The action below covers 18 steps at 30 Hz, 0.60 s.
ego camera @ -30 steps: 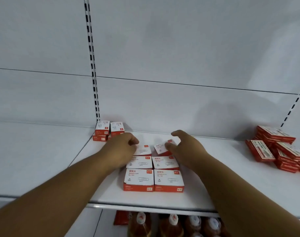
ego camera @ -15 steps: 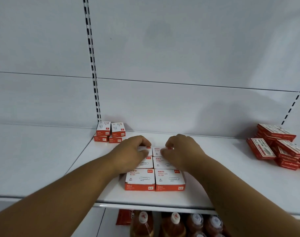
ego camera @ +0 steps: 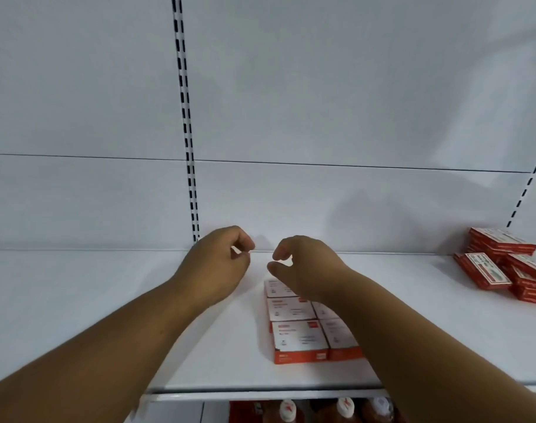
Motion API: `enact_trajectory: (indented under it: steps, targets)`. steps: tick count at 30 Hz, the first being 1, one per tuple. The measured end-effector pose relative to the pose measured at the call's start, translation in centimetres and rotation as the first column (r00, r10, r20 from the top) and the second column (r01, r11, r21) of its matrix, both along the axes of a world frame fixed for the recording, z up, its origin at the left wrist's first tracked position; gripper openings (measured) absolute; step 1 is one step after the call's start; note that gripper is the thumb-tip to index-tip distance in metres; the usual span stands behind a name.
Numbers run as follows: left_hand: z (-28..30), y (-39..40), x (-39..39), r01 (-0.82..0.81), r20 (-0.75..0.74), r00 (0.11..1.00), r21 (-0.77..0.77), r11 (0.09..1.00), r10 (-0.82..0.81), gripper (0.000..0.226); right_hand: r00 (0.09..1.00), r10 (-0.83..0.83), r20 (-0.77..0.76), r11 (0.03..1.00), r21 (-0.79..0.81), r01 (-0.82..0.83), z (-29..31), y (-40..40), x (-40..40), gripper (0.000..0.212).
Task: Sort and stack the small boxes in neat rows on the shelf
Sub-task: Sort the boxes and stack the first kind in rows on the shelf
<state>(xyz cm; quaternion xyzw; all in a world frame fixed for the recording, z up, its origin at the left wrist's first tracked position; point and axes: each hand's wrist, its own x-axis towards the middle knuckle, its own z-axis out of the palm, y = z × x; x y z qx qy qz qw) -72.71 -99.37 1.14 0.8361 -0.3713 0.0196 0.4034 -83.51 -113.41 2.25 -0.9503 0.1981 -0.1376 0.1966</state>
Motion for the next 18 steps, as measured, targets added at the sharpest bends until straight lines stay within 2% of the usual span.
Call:
enact_trajectory:
  steps: [3, 6, 9, 12, 15, 18]
  targets:
    - [0.2, 1.4, 2.5, -0.096, -0.015, 0.995, -0.031, 0.995, 0.095, 0.009, 0.999, 0.034, 0.017, 0.999, -0.035, -0.033, 0.0, 1.7, 2.4, 0.029]
    - [0.1, 2.0, 4.9, -0.187, 0.018, 0.982, 0.024, 0.982, 0.186, 0.008, 1.0, 0.008, 0.014, 0.999, -0.038, -0.008, 0.0, 2.8, 4.7, 0.029]
    - [-0.8, 1.8, 6.7, -0.275, 0.012, 0.961, 0.111, 0.955, 0.275, 0.041, 0.992, -0.101, -0.08, 0.995, -0.006, 0.101, 0.6, 3.5, 6.5, 0.042]
    - [-2.4, 1.8, 7.8, -0.287, 0.001, 0.956, 0.207, 0.935, 0.293, 0.062, 0.96, -0.18, -0.213, 0.982, 0.012, 0.186, 1.0, 4.0, 8.2, 0.038]
    - [-3.0, 2.2, 8.3, -0.259, -0.012, 0.963, 0.256, 0.931, 0.271, 0.058, 0.944, -0.194, -0.268, 0.969, 0.1, 0.227, 0.6, 4.1, 9.9, 0.04]
    - [-2.8, 2.8, 8.7, -0.201, -0.117, 0.966, 0.213, 0.956, 0.229, 0.043, 0.953, -0.214, -0.215, 0.949, 0.187, 0.256, 0.3, 3.6, 10.6, 0.023]
